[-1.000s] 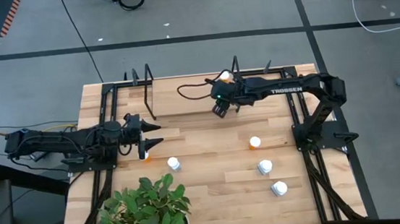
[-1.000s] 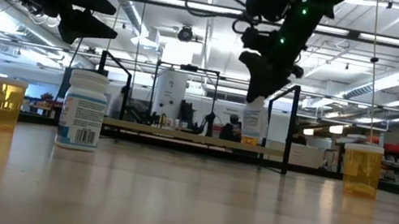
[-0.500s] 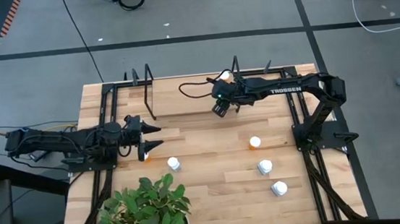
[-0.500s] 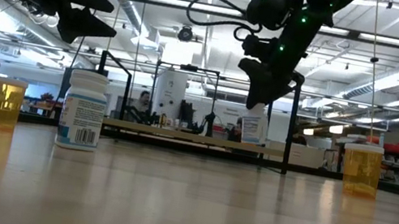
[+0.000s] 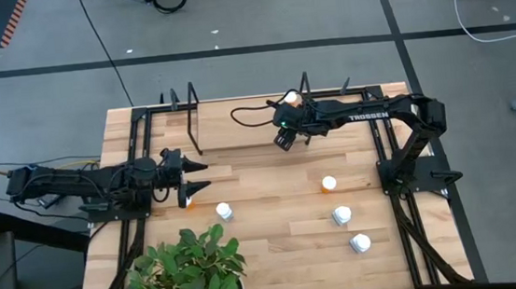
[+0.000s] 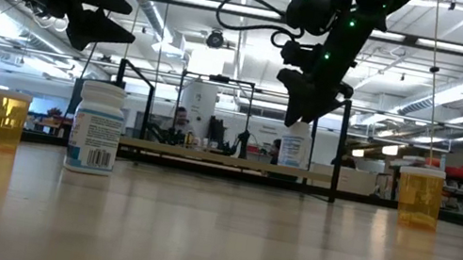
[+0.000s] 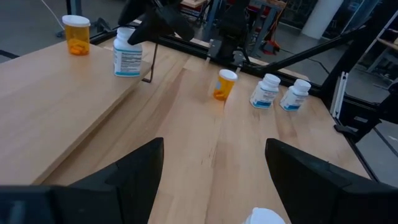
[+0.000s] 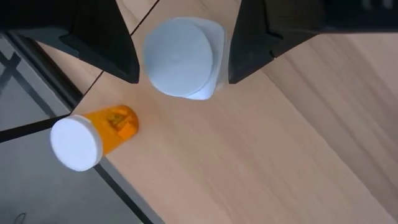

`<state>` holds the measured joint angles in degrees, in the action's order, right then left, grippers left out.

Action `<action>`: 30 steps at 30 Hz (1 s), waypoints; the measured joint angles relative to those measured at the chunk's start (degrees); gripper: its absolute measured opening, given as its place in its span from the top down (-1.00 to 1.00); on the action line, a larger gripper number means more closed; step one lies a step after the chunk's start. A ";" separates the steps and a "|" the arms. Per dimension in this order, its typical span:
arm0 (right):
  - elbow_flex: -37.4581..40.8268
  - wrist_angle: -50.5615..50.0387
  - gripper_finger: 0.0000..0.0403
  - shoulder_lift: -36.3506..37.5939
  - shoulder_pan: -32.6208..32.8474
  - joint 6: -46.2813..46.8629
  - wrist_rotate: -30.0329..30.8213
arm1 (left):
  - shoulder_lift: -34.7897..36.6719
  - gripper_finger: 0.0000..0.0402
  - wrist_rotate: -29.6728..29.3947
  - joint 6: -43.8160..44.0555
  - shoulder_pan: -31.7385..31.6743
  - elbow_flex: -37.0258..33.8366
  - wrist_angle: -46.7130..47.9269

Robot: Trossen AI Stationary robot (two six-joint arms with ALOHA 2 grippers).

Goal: Pick and place medicine bottles onto shelf by color
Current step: Put the white pill bottle on the shelf

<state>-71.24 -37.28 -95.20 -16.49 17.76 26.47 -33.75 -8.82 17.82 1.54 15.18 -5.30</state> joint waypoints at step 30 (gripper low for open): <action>-0.17 -10.99 -0.28 9.63 16.92 -6.84 -11.57 | 0.00 -0.42 -0.04 -0.11 0.00 -0.07 0.09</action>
<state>-71.42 -48.27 -85.57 0.43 10.92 14.91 -33.75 -8.86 17.72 1.54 15.11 -5.21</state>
